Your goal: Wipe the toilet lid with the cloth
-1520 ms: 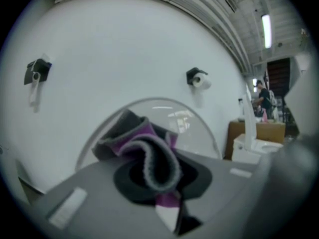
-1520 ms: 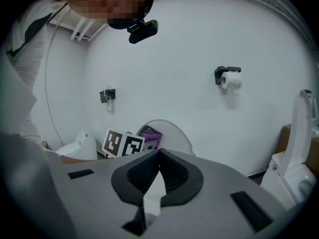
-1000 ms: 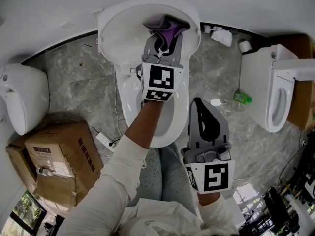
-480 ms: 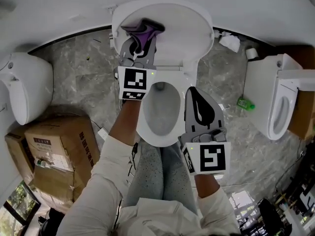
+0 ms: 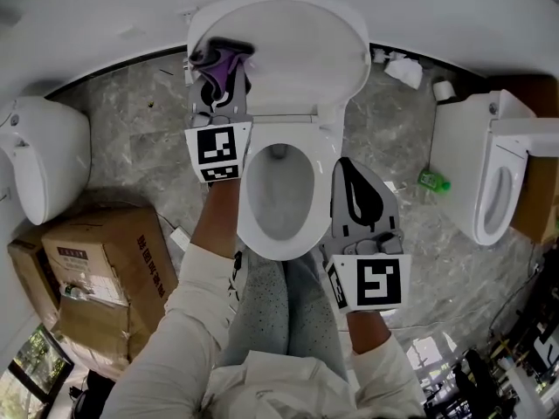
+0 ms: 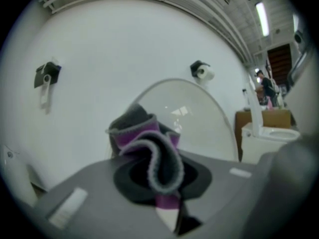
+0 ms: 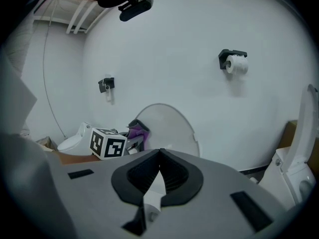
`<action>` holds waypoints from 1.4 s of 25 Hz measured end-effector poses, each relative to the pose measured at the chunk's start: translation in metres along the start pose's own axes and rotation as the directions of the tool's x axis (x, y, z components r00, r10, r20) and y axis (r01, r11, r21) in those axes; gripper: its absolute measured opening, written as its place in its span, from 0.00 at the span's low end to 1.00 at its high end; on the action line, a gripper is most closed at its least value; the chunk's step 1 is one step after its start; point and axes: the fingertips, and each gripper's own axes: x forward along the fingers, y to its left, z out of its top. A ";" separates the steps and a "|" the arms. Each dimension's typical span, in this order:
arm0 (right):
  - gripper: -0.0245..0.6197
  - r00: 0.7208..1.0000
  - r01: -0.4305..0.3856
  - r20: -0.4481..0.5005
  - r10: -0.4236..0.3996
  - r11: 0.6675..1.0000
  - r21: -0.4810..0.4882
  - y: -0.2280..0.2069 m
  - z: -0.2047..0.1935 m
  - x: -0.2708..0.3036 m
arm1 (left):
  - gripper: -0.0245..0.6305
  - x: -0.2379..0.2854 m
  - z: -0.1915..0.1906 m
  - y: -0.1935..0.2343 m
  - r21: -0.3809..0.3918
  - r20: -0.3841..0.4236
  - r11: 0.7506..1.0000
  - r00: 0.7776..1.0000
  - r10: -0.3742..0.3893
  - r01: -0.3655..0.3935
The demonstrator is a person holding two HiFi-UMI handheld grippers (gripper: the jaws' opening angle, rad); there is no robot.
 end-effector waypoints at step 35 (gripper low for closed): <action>0.06 0.995 0.065 -0.073 -0.067 0.997 -0.041 -0.044 -0.059 -0.043 | 0.11 0.035 -0.101 -0.098 0.018 -0.064 0.998 0.996 -0.067 0.068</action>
